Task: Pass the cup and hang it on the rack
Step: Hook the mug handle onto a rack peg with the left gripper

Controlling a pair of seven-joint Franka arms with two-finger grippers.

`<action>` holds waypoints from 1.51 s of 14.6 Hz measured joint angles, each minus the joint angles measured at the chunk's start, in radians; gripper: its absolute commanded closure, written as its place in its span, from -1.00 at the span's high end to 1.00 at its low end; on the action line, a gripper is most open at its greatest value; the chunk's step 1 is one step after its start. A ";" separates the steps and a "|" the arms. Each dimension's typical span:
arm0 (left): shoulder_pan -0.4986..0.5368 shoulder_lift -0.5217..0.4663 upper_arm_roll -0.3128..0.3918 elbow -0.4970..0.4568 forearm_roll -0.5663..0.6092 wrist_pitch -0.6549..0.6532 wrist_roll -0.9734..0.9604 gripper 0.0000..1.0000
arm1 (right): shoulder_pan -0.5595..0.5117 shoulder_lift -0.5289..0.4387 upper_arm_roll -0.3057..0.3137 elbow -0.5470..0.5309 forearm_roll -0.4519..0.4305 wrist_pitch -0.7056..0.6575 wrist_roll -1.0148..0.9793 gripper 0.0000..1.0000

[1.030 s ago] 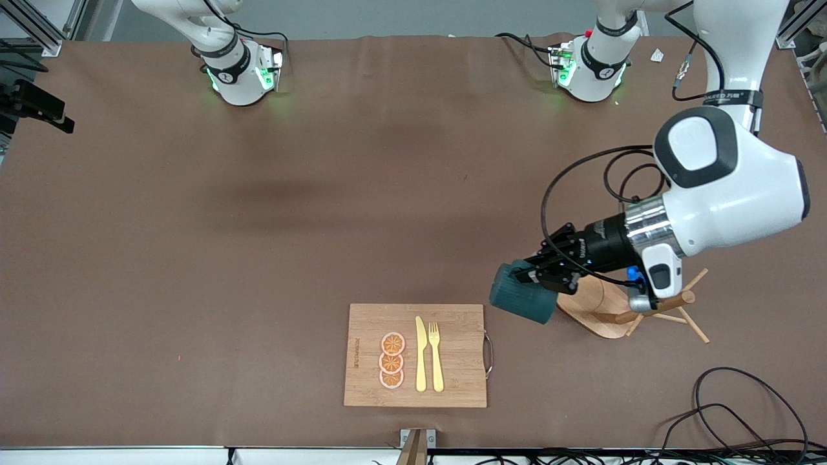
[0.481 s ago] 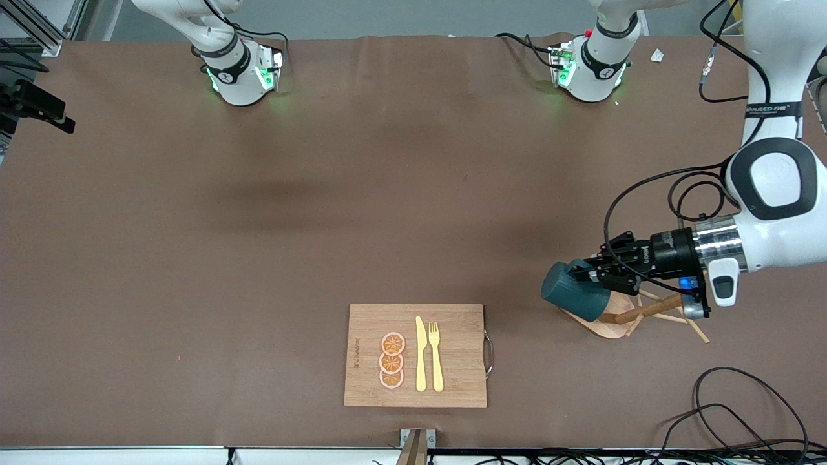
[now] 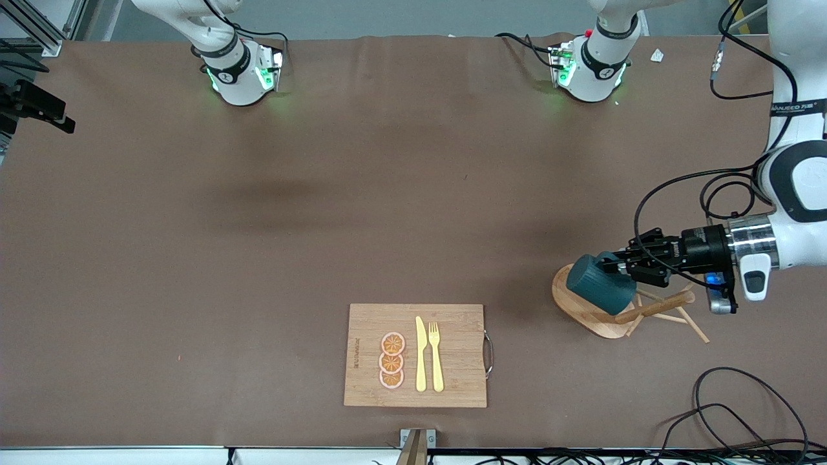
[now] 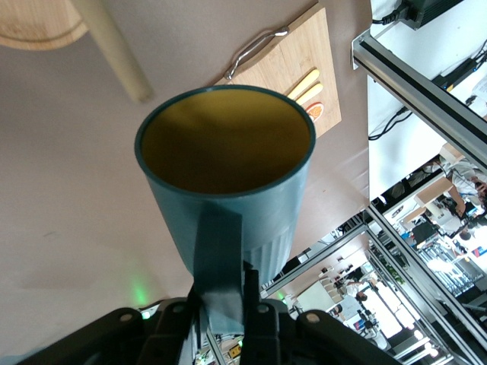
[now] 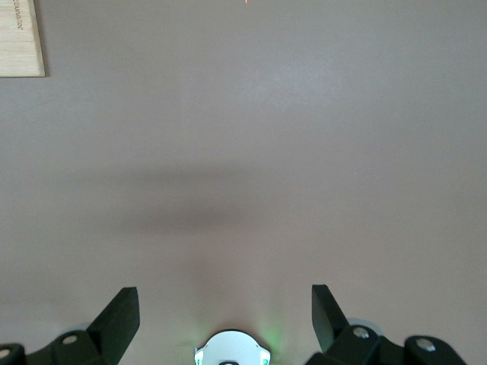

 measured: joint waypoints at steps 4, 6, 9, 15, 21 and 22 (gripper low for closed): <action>0.033 0.000 0.000 -0.038 -0.025 -0.010 0.076 -0.98 | 0.000 0.000 0.000 0.000 0.000 0.000 0.000 1.00; 0.042 0.000 0.000 -0.052 -0.032 -0.010 0.104 -0.98 | 0.000 0.000 0.000 0.000 0.000 0.000 0.000 1.00; 0.071 -0.001 0.000 -0.055 -0.033 -0.034 0.127 -0.98 | 0.000 0.000 0.000 0.000 0.000 0.000 0.000 1.00; 0.136 -0.003 -0.001 -0.055 -0.033 -0.089 0.195 -0.97 | 0.001 0.000 0.002 0.000 0.000 0.000 0.000 1.00; 0.162 -0.003 -0.001 -0.066 -0.033 -0.099 0.253 -0.76 | 0.001 0.000 0.002 -0.001 0.000 0.000 0.000 1.00; 0.163 -0.002 -0.001 -0.068 -0.035 -0.099 0.258 -0.53 | 0.001 0.000 0.002 -0.001 0.000 0.000 0.000 1.00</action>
